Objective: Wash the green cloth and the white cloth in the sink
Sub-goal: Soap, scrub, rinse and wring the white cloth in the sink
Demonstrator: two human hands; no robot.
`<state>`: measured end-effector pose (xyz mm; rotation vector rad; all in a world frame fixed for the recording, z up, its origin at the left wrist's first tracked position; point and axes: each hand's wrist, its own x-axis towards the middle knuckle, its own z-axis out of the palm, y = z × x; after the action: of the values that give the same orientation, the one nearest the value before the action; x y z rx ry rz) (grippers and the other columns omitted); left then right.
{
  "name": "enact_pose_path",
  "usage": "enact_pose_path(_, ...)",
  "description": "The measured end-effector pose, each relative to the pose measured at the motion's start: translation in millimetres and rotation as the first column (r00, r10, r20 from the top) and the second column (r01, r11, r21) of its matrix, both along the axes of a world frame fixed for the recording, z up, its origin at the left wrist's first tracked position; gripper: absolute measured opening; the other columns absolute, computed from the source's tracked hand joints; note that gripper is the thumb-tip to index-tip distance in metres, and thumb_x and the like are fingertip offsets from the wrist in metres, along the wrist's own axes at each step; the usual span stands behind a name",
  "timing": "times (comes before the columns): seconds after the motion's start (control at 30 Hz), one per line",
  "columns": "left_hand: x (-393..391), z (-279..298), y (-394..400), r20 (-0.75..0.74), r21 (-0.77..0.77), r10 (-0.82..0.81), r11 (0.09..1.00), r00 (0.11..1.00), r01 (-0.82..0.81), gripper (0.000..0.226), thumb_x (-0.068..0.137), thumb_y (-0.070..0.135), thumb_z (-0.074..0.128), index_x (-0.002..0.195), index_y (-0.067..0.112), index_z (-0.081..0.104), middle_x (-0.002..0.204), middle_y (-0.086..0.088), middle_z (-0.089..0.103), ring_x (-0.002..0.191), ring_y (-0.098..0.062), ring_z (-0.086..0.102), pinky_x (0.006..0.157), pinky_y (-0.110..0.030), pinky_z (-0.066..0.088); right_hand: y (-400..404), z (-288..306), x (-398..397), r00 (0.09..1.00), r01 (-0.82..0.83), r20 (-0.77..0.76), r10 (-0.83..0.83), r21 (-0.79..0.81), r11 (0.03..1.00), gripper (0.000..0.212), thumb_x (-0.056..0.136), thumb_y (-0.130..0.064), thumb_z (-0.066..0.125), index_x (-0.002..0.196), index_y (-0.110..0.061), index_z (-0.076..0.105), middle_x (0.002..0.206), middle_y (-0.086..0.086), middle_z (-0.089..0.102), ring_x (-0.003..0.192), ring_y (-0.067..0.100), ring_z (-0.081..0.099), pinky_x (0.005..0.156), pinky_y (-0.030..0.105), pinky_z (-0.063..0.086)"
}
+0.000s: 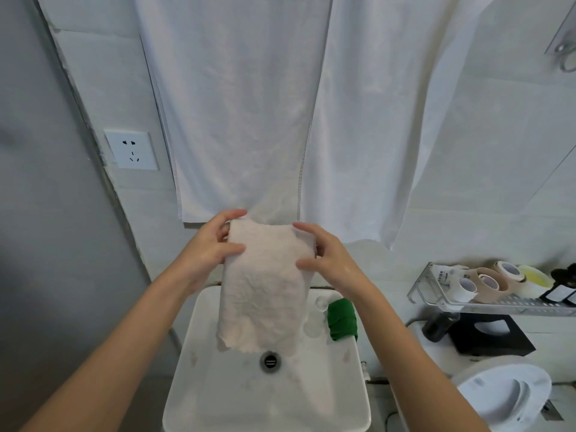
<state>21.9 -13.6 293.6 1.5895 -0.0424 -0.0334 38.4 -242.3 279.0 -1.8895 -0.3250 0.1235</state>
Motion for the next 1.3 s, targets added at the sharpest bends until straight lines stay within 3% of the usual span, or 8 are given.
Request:
enact_pose_path(0.13, 1, -1, -1, 0.026, 0.067, -0.008, 0.998, 1.0, 0.006, 0.053, 0.082, -0.018, 0.052, 0.109, 0.027, 0.059, 0.081, -0.001, 0.071, 0.074, -0.013, 0.065, 0.063, -0.019, 0.052, 4, -11, -3, 0.977, 0.003, 0.208, 0.054, -0.262, 0.965, 0.047, 0.088, -0.002, 0.059, 0.128, -0.026, 0.061, 0.123, -0.005, 0.063, 0.088, -0.004, 0.057, 0.082, 0.023, 0.048)
enact_pose_path(0.3, 9, -14, -3, 0.181, 0.559, 0.078, 0.812, 0.98, -0.168, 0.042, 0.084, -0.008, 0.044, 0.11, 0.021, 0.059, 0.068, -0.005, 0.051, 0.061, -0.02, 0.046, 0.055, -0.028, 0.035, 11, -27, -1, 0.925, 0.12, 0.349, 0.152, -0.647, 0.753, 0.044, 0.103, -0.018, 0.036, 0.144, -0.034, 0.042, 0.114, 0.014, 0.065, 0.102, 0.034, 0.057, 0.083, 0.043, 0.047)
enact_pose_path(0.53, 3, -20, -3, 0.208, 0.917, 0.0, 0.348, 0.978, -0.195, 0.043, 0.091, 0.002, 0.039, 0.13, 0.021, 0.04, 0.081, -0.006, 0.048, 0.073, -0.026, 0.045, 0.062, -0.032, 0.033, 21, -28, 0, 0.963, 0.17, 0.26, -0.073, -0.374, 0.912, 0.037, 0.098, -0.018, 0.049, 0.134, -0.028, 0.056, 0.079, 0.002, 0.063, 0.076, 0.019, 0.055, 0.07, 0.025, 0.039)
enact_pose_path(0.63, 5, -20, 1, 0.076, 0.782, 0.076, 0.614, 0.994, -0.107, 0.024, 0.092, 0.007, 0.043, 0.112, 0.018, 0.05, 0.074, -0.007, 0.05, 0.069, -0.024, 0.051, 0.056, -0.03, 0.043, 23, -28, -1, 0.978, 0.209, 0.03, -0.207, -0.094, 0.973, 0.03, 0.096, -0.02, 0.053, 0.122, -0.028, 0.064, 0.078, -0.005, 0.057, 0.072, 0.012, 0.05, 0.064, 0.016, 0.041)
enact_pose_path(0.77, -2, -18, 4, -0.234, 0.157, 0.134, 0.983, 0.963, -0.099, 0.015, 0.089, 0.007, 0.059, 0.101, 0.014, 0.055, 0.086, -0.013, 0.059, 0.072, -0.023, 0.057, 0.062, -0.032, 0.055, 19, -26, -10, 0.945, 0.219, -0.283, -0.166, 0.17, 0.961, 0.036, 0.088, -0.018, 0.066, 0.121, -0.032, 0.062, 0.111, 0.008, 0.063, 0.091, 0.017, 0.063, 0.072, 0.02, 0.051)
enact_pose_path(0.9, -9, -22, 6, -0.178, 0.019, 0.019, 1.0, 0.984, -0.016, 0.036, 0.084, -0.009, 0.059, 0.108, 0.017, 0.056, 0.091, -0.011, 0.065, 0.082, -0.021, 0.06, 0.074, -0.028, 0.05, 12, -24, -13, 0.964, 0.145, -0.244, -0.109, 0.134, 0.98, 0.055, 0.08, -0.003, 0.071, 0.123, -0.035, 0.06, 0.116, 0.006, 0.061, 0.102, 0.02, 0.062, 0.082, 0.026, 0.054)
enact_pose_path(1.13, -14, -31, 9, -0.068, 0.448, -0.067, 0.889, 0.995, 0.091, 0.062, 0.074, -0.01, 0.062, 0.126, 0.023, 0.055, 0.116, -0.002, 0.059, 0.101, -0.018, 0.058, 0.077, -0.023, 0.046, 15, -23, -16, 0.984, 0.179, 0.035, -0.176, -0.134, 0.975, 0.071, 0.072, 0.004, 0.07, 0.134, -0.028, 0.054, 0.129, 0.002, 0.049, 0.092, 0.013, 0.056, 0.078, 0.014, 0.046)
enact_pose_path(1.3, -18, -29, -2, 0.193, 0.727, 0.085, 0.656, 0.977, -0.201, 0.053, 0.083, 0.0, 0.054, 0.13, 0.023, 0.052, 0.129, -0.006, 0.046, 0.112, -0.03, 0.051, 0.092, -0.032, 0.041, 29, -18, -29, 0.91, 0.366, 0.231, -0.345, -0.053, 0.929, 0.066, 0.08, 0.005, 0.062, 0.135, -0.029, 0.05, 0.124, -0.005, 0.035, 0.077, -0.004, 0.049, 0.077, 0.005, 0.041)
